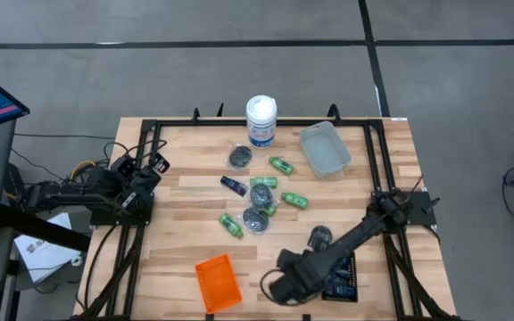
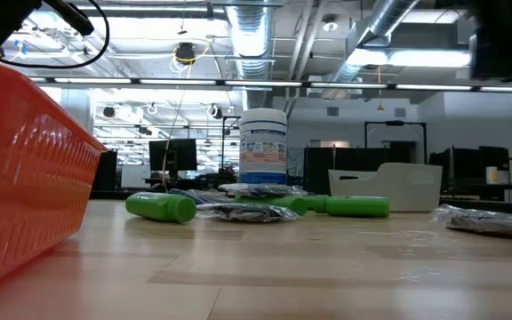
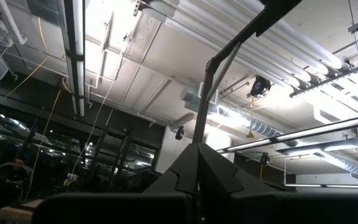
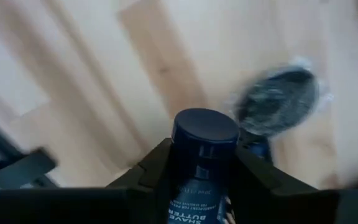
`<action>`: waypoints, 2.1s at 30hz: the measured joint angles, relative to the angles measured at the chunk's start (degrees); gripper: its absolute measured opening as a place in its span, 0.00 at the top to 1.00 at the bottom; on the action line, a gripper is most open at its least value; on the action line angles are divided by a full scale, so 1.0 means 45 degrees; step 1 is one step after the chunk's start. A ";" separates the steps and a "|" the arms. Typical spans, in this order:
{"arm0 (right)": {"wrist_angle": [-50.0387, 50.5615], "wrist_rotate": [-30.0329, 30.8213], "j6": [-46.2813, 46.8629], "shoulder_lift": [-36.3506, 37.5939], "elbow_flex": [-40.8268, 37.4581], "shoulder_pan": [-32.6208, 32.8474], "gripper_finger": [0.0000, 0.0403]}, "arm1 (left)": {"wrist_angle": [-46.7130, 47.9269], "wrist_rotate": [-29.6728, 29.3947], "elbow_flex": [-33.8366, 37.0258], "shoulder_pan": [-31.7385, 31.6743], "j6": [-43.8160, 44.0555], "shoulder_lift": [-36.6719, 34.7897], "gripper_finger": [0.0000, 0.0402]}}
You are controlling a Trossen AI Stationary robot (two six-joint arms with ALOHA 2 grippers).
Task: Pick & Place Travel size toiletries
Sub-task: Put the blue shave cream into the black basket
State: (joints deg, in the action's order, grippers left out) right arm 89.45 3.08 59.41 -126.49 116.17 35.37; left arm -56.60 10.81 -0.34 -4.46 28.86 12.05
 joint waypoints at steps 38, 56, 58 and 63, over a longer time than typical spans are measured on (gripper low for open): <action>-0.0003 -0.0099 -0.2009 0.0383 -0.2731 0.2057 0.68 | -0.0005 0.0000 0.0000 0.0003 0.0024 0.0000 1.00; -0.0588 0.0427 -0.2305 0.0383 -0.2785 0.2257 0.70 | -0.0006 -0.0004 -0.0002 0.0001 0.0024 0.0000 1.00; -0.0147 0.0533 -0.2245 0.0399 -0.2785 0.2335 0.70 | -0.0011 -0.0002 -0.0004 0.0002 0.0025 0.0000 1.00; 0.0130 0.0956 -0.2032 0.1742 -0.2809 0.2236 0.71 | -0.0074 -0.0005 -0.0002 -0.0001 0.0024 0.0000 1.00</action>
State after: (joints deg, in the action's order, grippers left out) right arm 90.03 7.38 50.27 -118.65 103.53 45.43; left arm -56.93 10.79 -0.35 -4.47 28.97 12.05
